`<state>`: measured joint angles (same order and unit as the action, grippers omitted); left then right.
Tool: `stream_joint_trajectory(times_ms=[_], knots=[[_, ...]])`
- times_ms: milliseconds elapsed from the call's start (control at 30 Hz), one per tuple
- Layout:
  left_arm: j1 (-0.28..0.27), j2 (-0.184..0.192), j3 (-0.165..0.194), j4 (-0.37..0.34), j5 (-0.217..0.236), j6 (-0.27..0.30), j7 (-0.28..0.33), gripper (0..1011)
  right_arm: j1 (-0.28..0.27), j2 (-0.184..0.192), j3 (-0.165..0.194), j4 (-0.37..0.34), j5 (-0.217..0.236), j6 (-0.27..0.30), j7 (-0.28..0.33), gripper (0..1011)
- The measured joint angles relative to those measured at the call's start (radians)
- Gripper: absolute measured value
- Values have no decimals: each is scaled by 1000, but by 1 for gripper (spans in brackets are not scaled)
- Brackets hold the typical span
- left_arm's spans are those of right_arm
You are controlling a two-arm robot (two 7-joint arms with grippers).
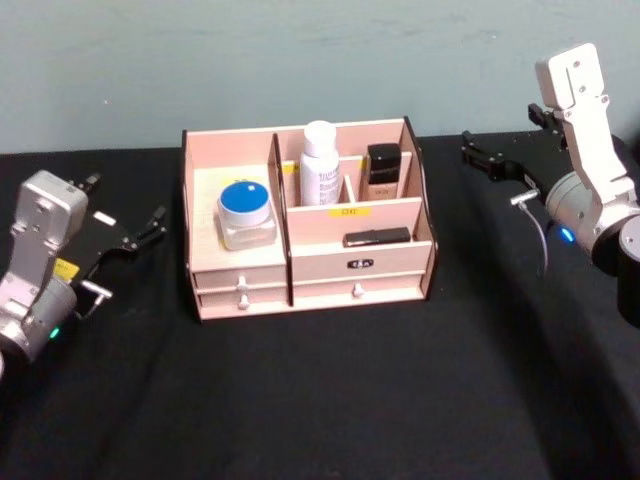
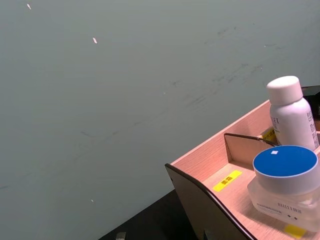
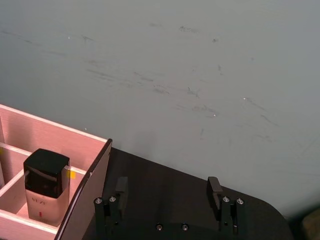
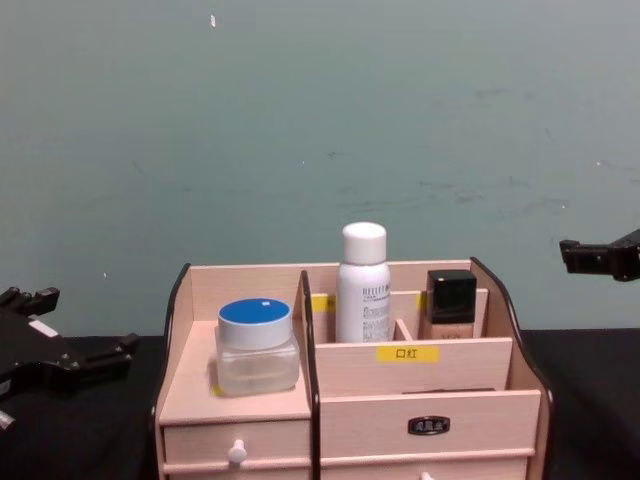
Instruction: Pick up the facial cleanser and watermelon frost from the table and place them into the tiered storage box.
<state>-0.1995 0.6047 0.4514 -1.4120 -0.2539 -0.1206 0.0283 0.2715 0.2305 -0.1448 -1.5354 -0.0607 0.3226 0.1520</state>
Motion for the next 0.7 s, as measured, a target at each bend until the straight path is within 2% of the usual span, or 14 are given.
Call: stream_joint_trajectory(times_ms=[700], knots=[[0, 0, 0, 0, 0, 0, 0, 1010, 2, 2, -1, -3, 2, -1, 2, 1002]])
